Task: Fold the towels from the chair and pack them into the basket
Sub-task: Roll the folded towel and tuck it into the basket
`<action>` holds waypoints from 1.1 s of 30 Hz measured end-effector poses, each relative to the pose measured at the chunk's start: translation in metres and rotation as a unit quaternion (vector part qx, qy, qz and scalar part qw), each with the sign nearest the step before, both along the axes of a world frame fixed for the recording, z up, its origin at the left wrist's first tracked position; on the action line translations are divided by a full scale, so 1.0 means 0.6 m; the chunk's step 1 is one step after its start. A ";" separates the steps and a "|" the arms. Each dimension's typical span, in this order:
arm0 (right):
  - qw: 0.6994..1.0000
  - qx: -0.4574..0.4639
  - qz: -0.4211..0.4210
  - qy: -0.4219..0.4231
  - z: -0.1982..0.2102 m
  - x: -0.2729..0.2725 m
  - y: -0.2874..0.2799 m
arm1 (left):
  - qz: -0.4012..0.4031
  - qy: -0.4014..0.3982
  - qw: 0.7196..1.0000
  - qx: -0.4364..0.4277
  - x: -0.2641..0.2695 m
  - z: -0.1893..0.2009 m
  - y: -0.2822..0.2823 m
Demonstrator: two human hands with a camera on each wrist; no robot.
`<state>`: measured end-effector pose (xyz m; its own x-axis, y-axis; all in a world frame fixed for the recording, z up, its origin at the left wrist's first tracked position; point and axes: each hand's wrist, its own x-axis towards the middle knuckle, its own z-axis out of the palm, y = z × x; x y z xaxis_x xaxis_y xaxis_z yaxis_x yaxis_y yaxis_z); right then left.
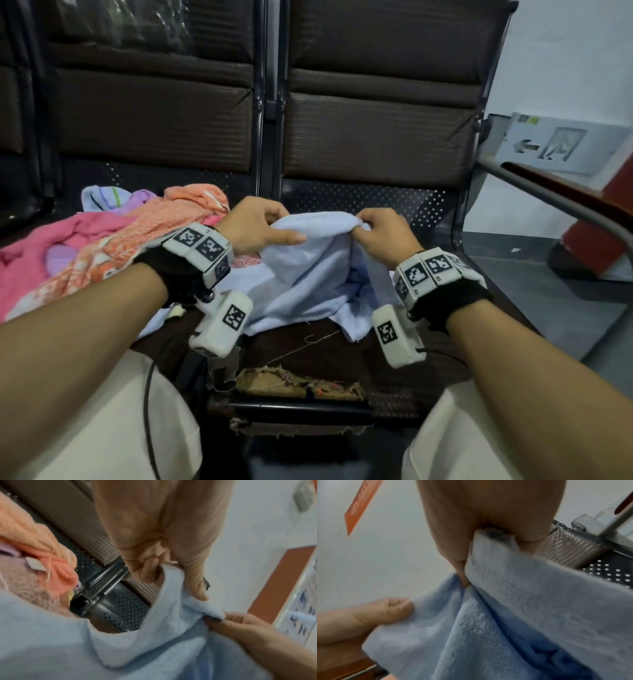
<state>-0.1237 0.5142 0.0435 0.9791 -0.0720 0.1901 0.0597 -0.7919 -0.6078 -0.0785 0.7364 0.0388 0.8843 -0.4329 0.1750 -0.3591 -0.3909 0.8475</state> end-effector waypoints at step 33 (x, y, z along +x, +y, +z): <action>0.996 0.013 0.084 -0.029 0.011 -0.025 0.030 | 0.102 0.213 0.946 -0.221 -0.028 -0.004 -0.023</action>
<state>-0.1389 0.5323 0.0499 0.9652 0.0864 0.2466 0.2256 -0.7519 -0.6195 -0.0951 0.7227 0.0366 0.9724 -0.2144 -0.0920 0.0966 0.0109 0.9953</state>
